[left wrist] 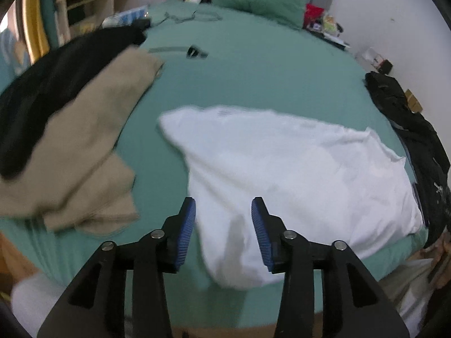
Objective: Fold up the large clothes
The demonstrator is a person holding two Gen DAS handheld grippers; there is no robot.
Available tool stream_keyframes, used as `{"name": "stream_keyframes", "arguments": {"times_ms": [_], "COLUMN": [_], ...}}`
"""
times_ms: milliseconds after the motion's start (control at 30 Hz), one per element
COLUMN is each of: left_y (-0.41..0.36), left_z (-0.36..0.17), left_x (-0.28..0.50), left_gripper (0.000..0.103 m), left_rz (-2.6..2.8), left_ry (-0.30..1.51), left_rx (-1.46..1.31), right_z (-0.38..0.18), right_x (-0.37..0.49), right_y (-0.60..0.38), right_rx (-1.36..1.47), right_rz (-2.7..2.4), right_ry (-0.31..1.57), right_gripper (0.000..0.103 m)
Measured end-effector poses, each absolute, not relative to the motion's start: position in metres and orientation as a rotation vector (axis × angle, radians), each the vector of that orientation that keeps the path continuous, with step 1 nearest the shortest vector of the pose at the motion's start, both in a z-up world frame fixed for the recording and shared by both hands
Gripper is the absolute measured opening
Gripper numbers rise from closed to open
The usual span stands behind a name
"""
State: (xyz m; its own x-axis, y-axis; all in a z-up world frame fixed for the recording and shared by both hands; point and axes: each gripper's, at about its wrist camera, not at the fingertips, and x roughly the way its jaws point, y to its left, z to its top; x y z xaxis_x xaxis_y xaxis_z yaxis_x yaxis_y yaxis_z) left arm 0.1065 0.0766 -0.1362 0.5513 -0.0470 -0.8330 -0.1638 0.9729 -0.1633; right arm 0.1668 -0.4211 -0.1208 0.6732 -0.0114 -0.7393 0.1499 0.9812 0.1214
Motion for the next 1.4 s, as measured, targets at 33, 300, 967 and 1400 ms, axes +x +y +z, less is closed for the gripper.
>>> {"name": "stream_keyframes", "arguments": {"times_ms": [33,300,967,1400], "left_y": [0.072,0.017,0.011,0.054], "left_z": [-0.133,-0.15,-0.191,-0.204], "left_x": [0.116,0.209,0.323,0.29], "left_gripper": [0.045,0.045,0.053,0.061], "left_rz": [0.053,-0.148,0.052,-0.099], "left_ry": [0.981,1.046,1.041,1.111], "left_rx": [-0.223,-0.16,0.095,0.181], "right_z": [-0.123,-0.17,-0.188,-0.196], "right_x": [0.182,0.304,0.393,0.349], "right_y": [-0.415,-0.367,-0.341,-0.206], "right_rx": [0.187,0.196,0.006,-0.329], "right_rz": [-0.024,0.296,0.127,0.508], "right_ry": [0.843,1.084,0.994,1.046], "right_gripper": [0.043,0.043,0.043,0.044]}}
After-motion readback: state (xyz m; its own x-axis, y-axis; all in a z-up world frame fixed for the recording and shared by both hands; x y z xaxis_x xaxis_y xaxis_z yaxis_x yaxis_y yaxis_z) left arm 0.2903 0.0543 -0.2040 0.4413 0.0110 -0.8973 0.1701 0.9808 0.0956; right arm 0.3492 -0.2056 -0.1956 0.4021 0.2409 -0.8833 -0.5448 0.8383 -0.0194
